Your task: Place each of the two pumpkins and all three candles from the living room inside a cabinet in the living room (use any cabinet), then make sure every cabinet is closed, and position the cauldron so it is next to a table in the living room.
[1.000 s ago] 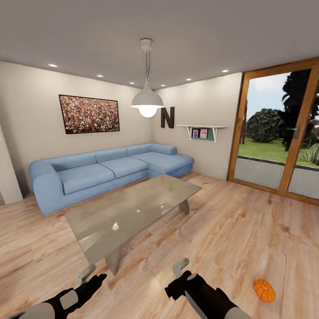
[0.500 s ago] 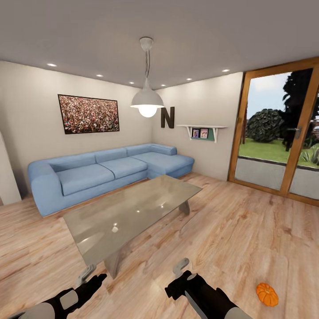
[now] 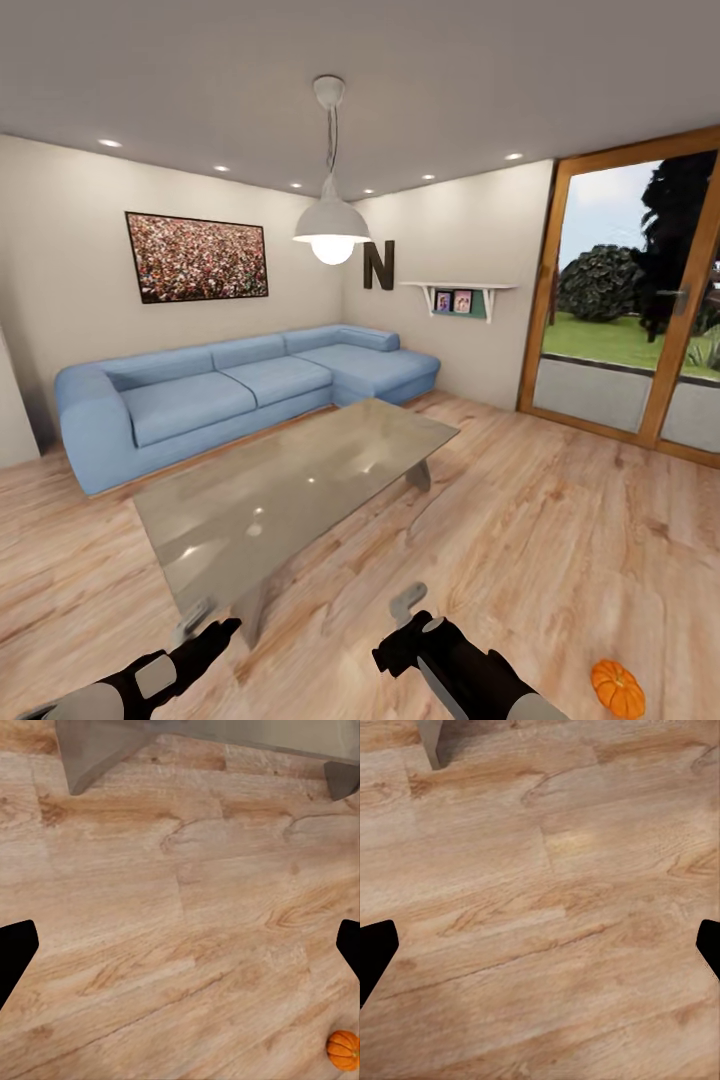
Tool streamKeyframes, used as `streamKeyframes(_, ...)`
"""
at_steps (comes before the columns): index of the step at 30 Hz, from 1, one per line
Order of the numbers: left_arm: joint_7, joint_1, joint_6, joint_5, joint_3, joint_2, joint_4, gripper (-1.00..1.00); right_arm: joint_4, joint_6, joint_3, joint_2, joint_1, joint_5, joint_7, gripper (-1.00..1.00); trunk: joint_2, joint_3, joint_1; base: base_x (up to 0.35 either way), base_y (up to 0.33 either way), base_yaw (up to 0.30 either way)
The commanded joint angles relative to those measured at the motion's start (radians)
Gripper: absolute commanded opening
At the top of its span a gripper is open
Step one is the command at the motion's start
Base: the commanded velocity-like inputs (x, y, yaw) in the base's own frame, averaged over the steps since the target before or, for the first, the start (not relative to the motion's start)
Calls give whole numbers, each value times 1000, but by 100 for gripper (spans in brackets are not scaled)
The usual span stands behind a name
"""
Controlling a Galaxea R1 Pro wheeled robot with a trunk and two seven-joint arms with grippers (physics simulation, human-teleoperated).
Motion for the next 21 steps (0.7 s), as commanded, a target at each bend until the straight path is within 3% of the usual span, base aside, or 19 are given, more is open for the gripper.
streamKeyframes(1, -5, -1, 4, 11, 1, 1, 3, 100, -1, 4, 5, -1, -1, -10, -3, 100, -1, -1, 0, 236, 0, 0)
streamKeyframes(11, -5, -1, 4, 11, 1, 1, 3, 100, -1, 4, 5, -1, -1, -10, -3, 100, -1, -1, 0, 216, 0, 0)
streamKeyframes(21, -5, -1, 4, 12, 1, 1, 3, 100, -2, 4, 4, -1, -1, -10, -2, 100, -1, -1, 0, 18, -2, 0)
